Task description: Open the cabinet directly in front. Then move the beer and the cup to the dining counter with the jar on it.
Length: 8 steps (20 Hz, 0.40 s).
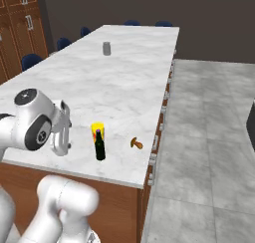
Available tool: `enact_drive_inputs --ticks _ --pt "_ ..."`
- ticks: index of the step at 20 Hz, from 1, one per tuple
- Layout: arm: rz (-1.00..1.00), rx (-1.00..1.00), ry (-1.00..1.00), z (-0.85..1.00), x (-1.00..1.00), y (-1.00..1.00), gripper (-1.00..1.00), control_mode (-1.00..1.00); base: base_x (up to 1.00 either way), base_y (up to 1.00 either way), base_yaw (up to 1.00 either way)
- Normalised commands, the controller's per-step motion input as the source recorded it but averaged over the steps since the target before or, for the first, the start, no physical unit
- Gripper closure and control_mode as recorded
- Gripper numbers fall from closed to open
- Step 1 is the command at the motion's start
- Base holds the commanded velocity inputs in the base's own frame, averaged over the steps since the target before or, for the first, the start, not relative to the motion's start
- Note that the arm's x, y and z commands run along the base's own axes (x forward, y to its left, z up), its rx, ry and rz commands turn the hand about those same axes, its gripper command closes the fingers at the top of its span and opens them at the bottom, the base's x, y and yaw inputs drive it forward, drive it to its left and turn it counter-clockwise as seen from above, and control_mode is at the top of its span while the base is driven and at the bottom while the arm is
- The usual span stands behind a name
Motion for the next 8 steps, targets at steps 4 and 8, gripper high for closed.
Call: enact_drive_inputs --ticks 4,8 --pt "0.09 -0.68 0.19 -0.01 -0.13 0.58 -1.00 -1.00 0.00 0.00 0.00" --pt "0.13 -0.28 -0.03 -0.13 -0.12 0.18 -1.00 -1.00 0.00 0.00 0.00"
